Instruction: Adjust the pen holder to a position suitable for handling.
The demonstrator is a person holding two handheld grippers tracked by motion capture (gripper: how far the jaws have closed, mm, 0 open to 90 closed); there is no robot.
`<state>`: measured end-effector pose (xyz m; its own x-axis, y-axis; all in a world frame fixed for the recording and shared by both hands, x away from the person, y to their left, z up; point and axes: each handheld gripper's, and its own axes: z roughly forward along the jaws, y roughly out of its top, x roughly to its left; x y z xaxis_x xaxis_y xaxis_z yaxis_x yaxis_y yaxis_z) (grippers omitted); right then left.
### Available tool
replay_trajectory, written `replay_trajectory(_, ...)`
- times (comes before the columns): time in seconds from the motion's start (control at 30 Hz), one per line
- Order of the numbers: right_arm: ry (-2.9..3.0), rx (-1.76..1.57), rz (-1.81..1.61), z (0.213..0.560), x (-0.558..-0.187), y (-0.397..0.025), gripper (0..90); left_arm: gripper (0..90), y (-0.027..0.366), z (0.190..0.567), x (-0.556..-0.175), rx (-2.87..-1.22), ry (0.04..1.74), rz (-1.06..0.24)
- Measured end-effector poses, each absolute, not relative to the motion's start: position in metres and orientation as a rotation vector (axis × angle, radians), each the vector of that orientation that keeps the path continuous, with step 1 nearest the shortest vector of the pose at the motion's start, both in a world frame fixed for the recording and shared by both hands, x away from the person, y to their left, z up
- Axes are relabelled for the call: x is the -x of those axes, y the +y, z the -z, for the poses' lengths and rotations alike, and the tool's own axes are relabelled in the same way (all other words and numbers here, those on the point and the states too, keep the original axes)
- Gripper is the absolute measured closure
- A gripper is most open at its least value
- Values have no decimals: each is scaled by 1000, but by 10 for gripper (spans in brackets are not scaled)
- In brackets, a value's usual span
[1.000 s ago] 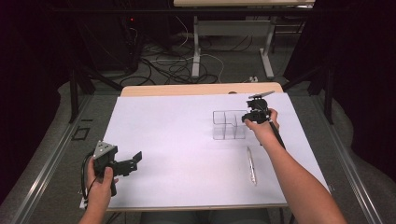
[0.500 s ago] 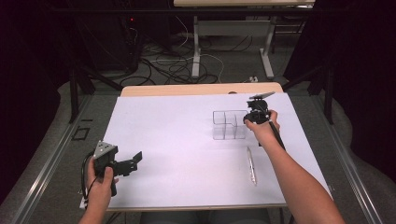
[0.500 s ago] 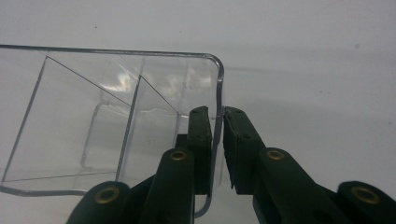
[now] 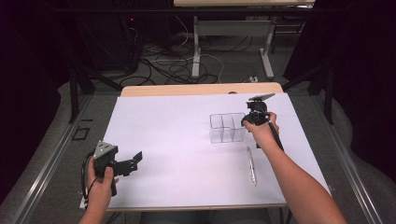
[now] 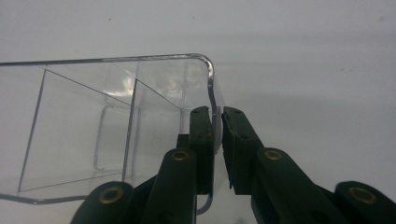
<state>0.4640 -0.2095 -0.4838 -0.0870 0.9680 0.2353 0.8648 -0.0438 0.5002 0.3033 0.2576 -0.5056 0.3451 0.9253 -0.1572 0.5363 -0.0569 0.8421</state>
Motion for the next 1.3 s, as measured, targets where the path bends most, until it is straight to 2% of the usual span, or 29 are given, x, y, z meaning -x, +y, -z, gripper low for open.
replay_trajectory(0.67,2127,-1992,-828,483,-437,-196,816,2,257,505,-303,-1734,1308,-546)
replay_trajectory(1.3,2236,-1965,-923,484,-409,-169,764,1,256,506,-303,-1729,1305,-551)
